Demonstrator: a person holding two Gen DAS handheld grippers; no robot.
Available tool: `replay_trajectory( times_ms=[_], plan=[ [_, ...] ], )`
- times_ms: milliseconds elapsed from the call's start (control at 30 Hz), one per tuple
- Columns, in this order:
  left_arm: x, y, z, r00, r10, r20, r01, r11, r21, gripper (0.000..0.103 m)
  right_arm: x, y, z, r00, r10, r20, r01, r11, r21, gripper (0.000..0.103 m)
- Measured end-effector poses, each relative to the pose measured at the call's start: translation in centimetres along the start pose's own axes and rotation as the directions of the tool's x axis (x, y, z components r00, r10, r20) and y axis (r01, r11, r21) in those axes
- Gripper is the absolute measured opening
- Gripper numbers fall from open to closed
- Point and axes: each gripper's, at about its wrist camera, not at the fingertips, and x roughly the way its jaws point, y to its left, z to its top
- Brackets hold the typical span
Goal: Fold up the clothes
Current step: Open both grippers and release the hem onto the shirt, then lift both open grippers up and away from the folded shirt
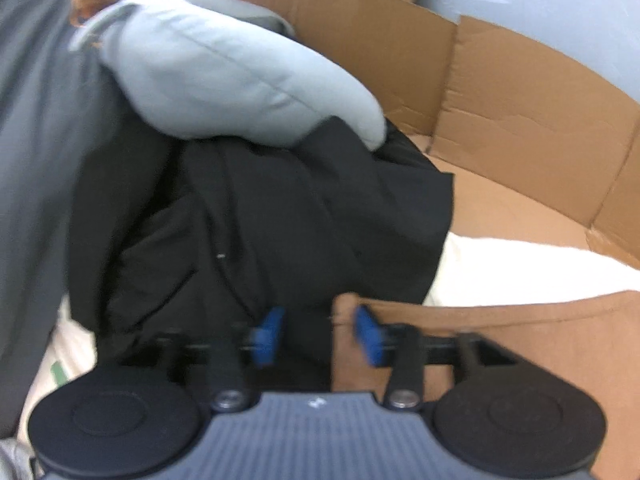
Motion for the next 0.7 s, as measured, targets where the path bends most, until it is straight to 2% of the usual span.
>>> replay_trajectory(
  times_ms=[33,100,167,267,500,567,700],
  plan=[
    [-0.5,0.3,-0.3,1.000,0.001,0.001,-0.001,1.000,-0.009,0.060,-0.7,-0.4,0.0,1.000,0.010,0.012,-0.011,1.000,0.022,0.025],
    [-1.6,0.8,-1.2,1.000,-0.008,-0.006,0.008,1.000,-0.021,0.060,-2.6,-1.3,-0.2,0.999,0.045,0.030,-0.047,0.997,0.059,0.036],
    [-3.0,1.2,-2.1,1.000,-0.015,-0.008,0.015,1.000,-0.022,0.060,-4.5,-1.9,-0.5,0.996,0.070,0.047,-0.072,0.995,0.063,0.041],
    [-4.8,1.5,-3.2,1.000,-0.028,-0.003,0.027,0.999,-0.028,0.060,-6.6,-2.4,-1.4,0.996,0.077,0.044,-0.079,0.996,0.035,0.041],
    [-8.7,1.9,-5.5,0.998,-0.057,0.010,0.058,0.997,-0.046,0.060,-10.3,-3.5,-4.5,0.989,0.141,0.038,-0.143,0.988,0.054,0.042],
    [-10.5,2.4,-7.0,0.998,-0.061,0.008,0.062,0.997,-0.052,0.060,-11.3,-3.6,-5.5,0.987,0.157,0.034,-0.158,0.986,0.059,0.042],
    [-11.4,2.7,-9.4,0.998,-0.065,-0.015,0.064,0.996,-0.069,0.060,-13.1,-2.9,-8.2,0.988,0.153,0.007,-0.153,0.988,0.006,0.043]
  ],
)
